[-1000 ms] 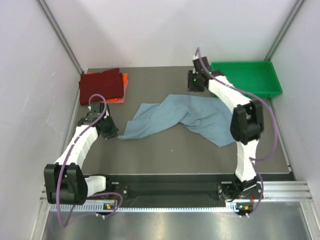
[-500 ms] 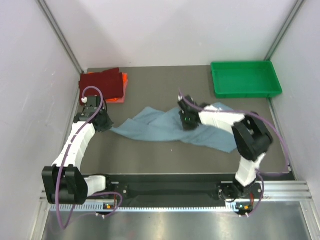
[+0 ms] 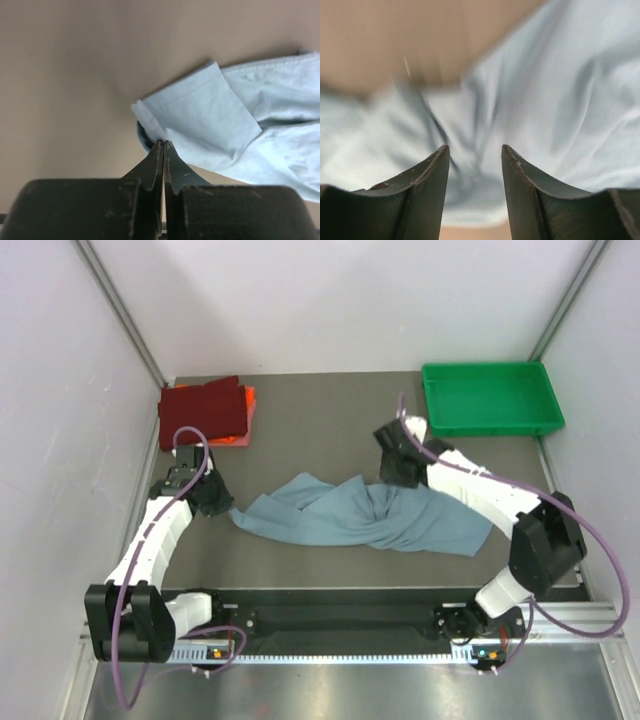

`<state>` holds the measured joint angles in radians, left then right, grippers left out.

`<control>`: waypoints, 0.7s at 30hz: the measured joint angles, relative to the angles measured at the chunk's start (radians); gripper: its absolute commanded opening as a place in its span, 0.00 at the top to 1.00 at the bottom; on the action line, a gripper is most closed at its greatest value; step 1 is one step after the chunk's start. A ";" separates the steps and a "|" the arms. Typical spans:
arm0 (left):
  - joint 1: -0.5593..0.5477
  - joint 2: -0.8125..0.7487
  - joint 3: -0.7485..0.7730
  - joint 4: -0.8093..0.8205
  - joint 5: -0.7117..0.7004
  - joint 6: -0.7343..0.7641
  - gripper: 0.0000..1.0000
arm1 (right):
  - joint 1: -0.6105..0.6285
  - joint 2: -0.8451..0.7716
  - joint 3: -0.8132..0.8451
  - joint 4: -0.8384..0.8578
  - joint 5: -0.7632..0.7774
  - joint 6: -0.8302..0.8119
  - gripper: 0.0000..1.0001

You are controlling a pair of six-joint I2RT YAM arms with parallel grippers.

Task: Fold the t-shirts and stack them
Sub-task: Flatten the tshirt out

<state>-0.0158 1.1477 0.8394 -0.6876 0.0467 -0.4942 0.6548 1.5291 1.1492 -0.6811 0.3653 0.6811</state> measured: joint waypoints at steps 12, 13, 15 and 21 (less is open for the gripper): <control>0.000 0.000 -0.040 0.061 0.105 -0.002 1.00 | -0.082 0.459 0.423 -0.151 0.004 0.208 0.54; 0.000 0.001 -0.040 0.064 0.114 -0.002 1.00 | -0.082 0.479 0.424 -0.156 0.004 0.213 0.55; 0.000 0.003 -0.040 0.071 0.125 -0.001 1.00 | -0.082 0.506 0.424 -0.172 -0.001 0.218 0.55; 0.000 0.014 -0.045 0.092 0.150 -0.005 1.00 | -0.082 0.516 0.422 -0.172 -0.027 0.222 0.60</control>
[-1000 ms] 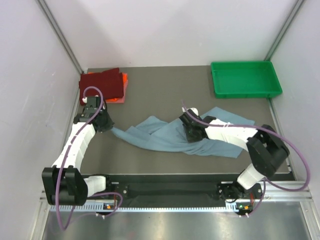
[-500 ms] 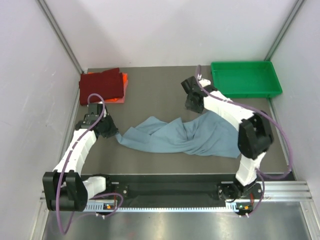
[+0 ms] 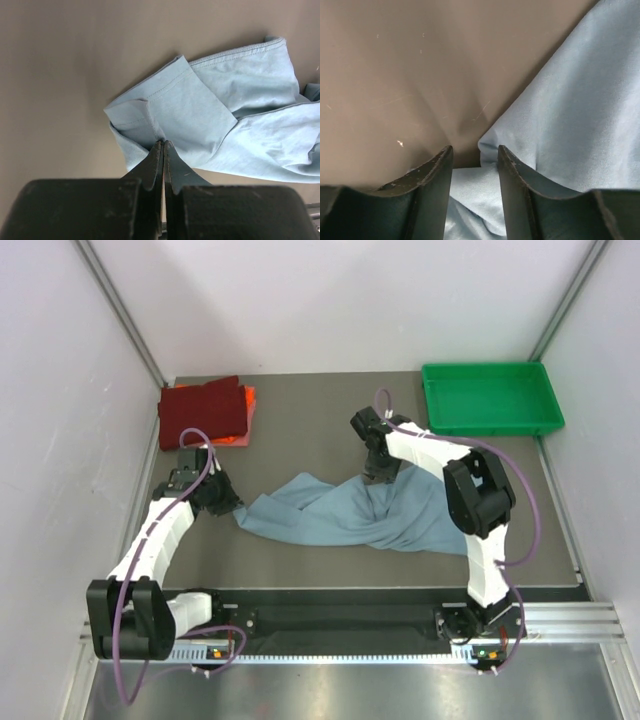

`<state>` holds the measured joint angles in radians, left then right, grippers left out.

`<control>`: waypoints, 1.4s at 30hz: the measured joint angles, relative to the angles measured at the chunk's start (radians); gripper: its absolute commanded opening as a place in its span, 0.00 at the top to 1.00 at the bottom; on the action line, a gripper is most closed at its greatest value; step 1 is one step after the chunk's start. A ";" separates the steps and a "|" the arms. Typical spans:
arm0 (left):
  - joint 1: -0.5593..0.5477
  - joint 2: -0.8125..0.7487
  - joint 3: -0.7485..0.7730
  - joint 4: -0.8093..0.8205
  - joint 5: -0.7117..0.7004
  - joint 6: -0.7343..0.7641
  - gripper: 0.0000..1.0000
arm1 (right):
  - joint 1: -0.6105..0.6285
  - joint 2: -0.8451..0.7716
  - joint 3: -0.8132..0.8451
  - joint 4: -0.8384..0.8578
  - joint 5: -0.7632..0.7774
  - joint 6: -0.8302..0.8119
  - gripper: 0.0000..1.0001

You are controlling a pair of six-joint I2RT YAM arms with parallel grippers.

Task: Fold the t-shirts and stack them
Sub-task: Flatten the tshirt out

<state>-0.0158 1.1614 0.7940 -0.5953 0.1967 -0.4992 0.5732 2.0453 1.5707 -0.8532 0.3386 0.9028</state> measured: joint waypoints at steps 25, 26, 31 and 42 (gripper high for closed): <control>-0.003 0.114 0.452 -0.026 -0.070 -0.059 1.00 | -0.158 -0.362 0.158 0.097 0.047 -0.312 1.00; -0.003 0.085 0.434 -0.025 -0.068 -0.061 1.00 | -0.157 -0.448 0.116 0.110 0.050 -0.317 1.00; -0.004 -0.042 0.208 -0.034 -0.052 -0.061 1.00 | -0.156 -0.811 -0.359 0.185 0.021 -0.290 1.00; -0.020 -0.083 -0.017 -0.104 -0.017 -0.070 1.00 | -0.156 -0.608 -0.491 0.208 -0.174 -0.436 0.57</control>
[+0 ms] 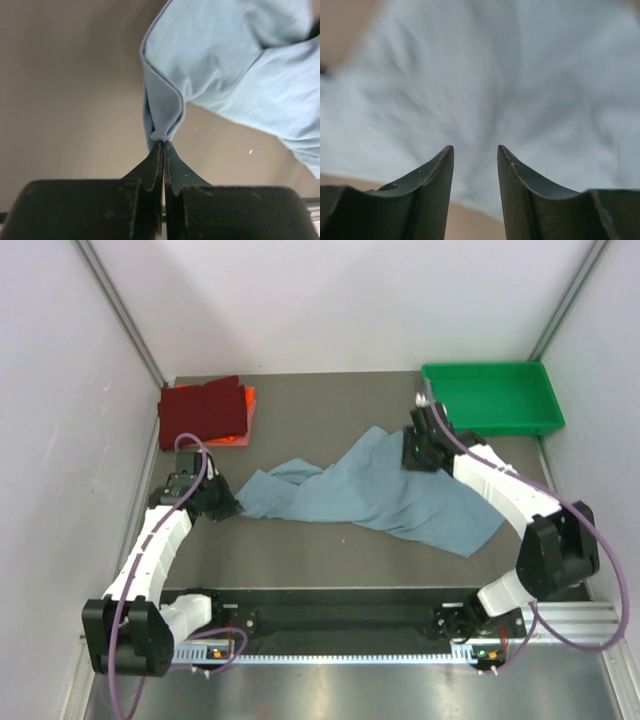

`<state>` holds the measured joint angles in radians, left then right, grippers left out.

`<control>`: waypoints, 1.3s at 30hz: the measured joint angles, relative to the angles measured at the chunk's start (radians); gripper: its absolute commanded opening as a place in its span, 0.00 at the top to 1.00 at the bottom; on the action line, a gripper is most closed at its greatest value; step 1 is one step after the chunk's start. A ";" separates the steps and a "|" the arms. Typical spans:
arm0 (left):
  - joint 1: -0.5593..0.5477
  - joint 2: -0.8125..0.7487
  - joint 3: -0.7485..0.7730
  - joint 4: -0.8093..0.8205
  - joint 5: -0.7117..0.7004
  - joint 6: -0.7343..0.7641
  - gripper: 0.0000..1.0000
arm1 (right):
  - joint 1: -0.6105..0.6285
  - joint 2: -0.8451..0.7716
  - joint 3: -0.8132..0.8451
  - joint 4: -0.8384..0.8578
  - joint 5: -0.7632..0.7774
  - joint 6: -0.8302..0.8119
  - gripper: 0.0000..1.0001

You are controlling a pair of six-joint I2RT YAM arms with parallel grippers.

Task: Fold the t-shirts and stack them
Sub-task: Flatten the tshirt out

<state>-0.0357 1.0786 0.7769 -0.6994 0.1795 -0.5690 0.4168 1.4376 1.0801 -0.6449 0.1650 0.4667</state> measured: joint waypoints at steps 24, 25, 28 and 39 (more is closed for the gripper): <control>0.000 0.087 0.063 0.079 -0.010 -0.006 1.00 | 0.002 0.711 0.657 0.068 0.068 -0.058 1.00; 0.000 0.106 0.073 0.079 -0.013 -0.008 1.00 | 0.002 0.713 0.663 0.065 0.072 -0.058 1.00; 0.000 0.175 0.147 0.064 -0.031 -0.009 1.00 | -0.001 0.711 0.691 0.053 0.084 -0.078 1.00; 0.000 0.240 0.640 0.032 -0.185 -0.004 1.00 | -0.007 0.354 0.726 -0.063 0.124 -0.161 1.00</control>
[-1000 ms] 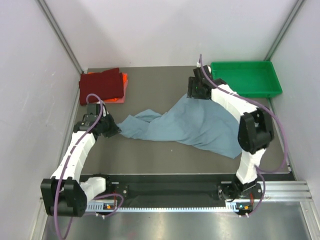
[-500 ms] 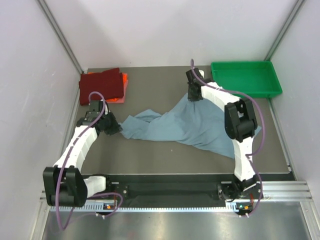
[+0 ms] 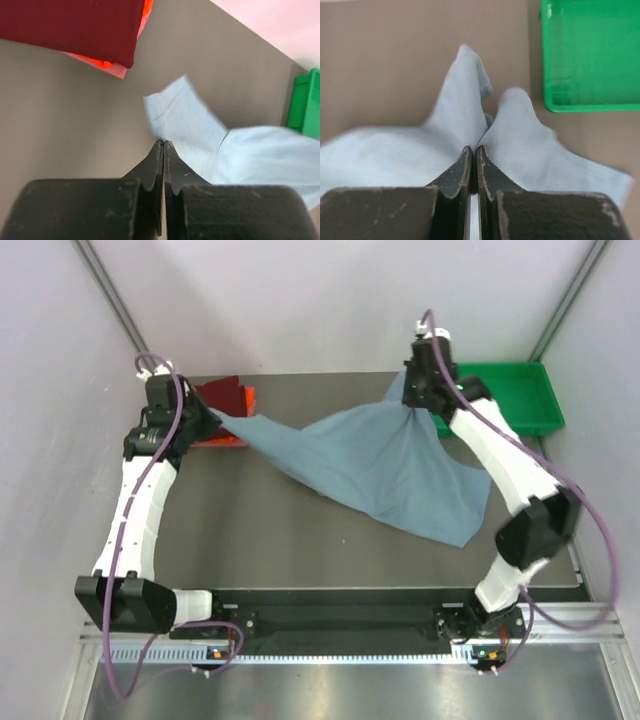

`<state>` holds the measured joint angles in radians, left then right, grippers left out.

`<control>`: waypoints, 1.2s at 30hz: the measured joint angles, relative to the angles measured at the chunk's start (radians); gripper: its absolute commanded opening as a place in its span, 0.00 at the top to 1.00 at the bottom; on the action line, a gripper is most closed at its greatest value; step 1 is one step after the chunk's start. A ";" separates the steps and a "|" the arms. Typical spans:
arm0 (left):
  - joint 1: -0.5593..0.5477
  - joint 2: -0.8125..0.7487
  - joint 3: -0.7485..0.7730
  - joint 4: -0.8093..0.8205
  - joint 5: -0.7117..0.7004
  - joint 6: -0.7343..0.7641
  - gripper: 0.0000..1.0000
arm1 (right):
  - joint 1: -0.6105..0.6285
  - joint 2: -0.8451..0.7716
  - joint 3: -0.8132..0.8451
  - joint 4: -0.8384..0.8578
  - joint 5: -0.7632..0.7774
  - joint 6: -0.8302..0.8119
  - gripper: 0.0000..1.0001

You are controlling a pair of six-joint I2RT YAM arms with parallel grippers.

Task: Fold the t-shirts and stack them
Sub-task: Flatten the tshirt out

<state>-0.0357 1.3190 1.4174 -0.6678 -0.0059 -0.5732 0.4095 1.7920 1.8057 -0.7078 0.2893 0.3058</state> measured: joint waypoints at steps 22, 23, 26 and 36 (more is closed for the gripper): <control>0.000 -0.203 -0.652 0.025 0.174 -0.019 1.00 | 0.000 -0.619 -0.922 -0.076 0.039 0.316 0.61; 0.000 -0.198 -0.650 0.027 0.174 -0.019 1.00 | 0.000 -0.608 -0.877 -0.075 0.053 0.333 0.61; 0.000 -0.190 -0.649 0.033 0.174 -0.018 1.00 | -0.001 -0.550 -0.783 -0.061 0.064 0.364 0.62; 0.000 -0.188 -0.649 0.038 0.174 0.000 1.00 | 0.034 -0.320 -0.702 -0.085 0.064 0.429 0.62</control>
<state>-0.0357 1.1305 0.7689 -0.6300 0.1680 -0.5732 0.4431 1.4715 1.1038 -0.7929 0.3531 0.7345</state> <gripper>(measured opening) 0.011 0.389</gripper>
